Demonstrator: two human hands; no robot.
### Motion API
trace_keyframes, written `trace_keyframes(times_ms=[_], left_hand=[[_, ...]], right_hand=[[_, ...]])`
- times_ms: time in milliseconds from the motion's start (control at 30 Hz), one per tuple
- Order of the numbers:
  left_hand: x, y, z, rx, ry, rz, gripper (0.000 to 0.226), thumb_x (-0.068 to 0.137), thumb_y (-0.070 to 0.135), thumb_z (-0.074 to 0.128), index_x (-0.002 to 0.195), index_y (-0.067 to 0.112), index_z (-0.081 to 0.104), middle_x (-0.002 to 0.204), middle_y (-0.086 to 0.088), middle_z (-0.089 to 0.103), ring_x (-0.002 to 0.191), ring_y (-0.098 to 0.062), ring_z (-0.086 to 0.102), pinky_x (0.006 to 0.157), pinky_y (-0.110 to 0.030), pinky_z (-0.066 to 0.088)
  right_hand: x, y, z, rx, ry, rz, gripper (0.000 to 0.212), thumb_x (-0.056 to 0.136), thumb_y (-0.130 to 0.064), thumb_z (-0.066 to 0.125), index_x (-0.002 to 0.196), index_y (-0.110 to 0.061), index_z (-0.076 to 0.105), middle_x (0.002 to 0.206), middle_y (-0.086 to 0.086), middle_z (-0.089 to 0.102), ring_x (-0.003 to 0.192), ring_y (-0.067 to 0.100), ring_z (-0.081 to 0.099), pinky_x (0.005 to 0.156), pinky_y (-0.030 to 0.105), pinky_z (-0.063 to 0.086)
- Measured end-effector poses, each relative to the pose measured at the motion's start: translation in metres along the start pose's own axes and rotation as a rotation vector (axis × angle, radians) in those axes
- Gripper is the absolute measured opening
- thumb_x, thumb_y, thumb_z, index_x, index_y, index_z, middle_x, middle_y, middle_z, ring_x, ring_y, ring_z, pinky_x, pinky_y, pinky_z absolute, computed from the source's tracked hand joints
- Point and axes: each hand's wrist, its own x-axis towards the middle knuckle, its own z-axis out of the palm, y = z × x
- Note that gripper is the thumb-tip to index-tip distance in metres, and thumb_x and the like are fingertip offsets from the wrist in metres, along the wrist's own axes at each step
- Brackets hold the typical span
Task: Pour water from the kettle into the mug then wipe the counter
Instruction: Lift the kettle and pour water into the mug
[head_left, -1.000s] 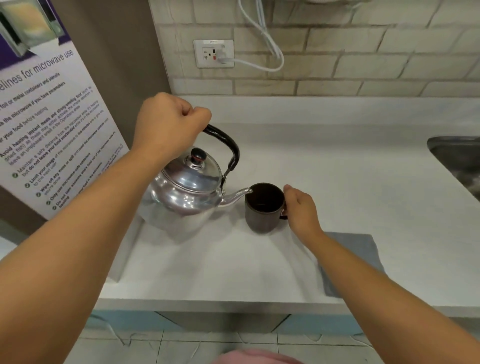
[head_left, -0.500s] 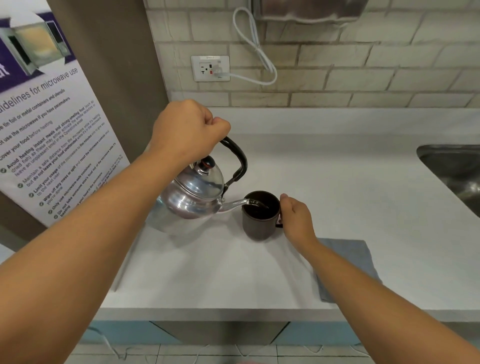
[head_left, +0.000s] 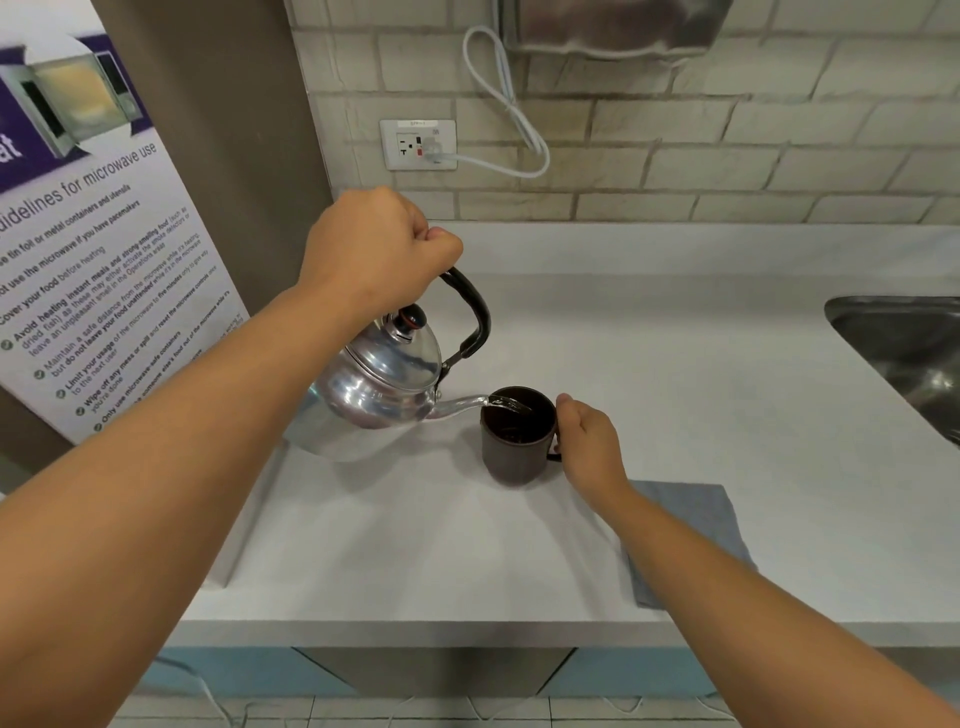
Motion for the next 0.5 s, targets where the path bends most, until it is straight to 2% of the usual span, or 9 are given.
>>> trace_keyframes(times_ms=[267,400,500], left_hand=[[0.0061,0.0007,-0.0031,0.039,-0.015,0.023,0.038,0.072,0.026,0.05,0.042,0.013,0.032,0.04,-0.002,0.027,0.044,-0.022,0.026,0.047,-0.027,0.03],[0.009,0.0022,-0.0042,0.062,-0.013,0.039,0.039,0.073,0.026,0.051,0.042,0.013,0.03,0.04,0.0,0.022,0.043,-0.02,0.024,0.046,-0.025,0.026],[0.0104,0.0039,-0.0052,0.078,-0.011,0.044,0.04,0.073,0.025,0.052,0.042,0.013,0.031,0.04,0.0,0.022,0.043,-0.019,0.023,0.045,-0.024,0.022]], right_hand=[[0.0002,0.0009,-0.0006,-0.004,0.008,-0.011,0.044,0.099,-0.028,0.034,0.058,-0.013,0.03,0.051,-0.001,0.034,0.041,0.004,0.035,0.044,0.017,0.03],[0.0006,-0.0001,-0.0011,-0.006,0.012,-0.009,0.043,0.099,-0.028,0.035,0.059,-0.011,0.031,0.054,0.002,0.034,0.047,0.009,0.032,0.045,0.019,0.028],[0.0005,-0.0011,-0.0011,0.001,0.004,0.003,0.042,0.098,-0.028,0.035,0.061,-0.01,0.032,0.057,0.005,0.034,0.052,0.015,0.032,0.051,0.028,0.029]])
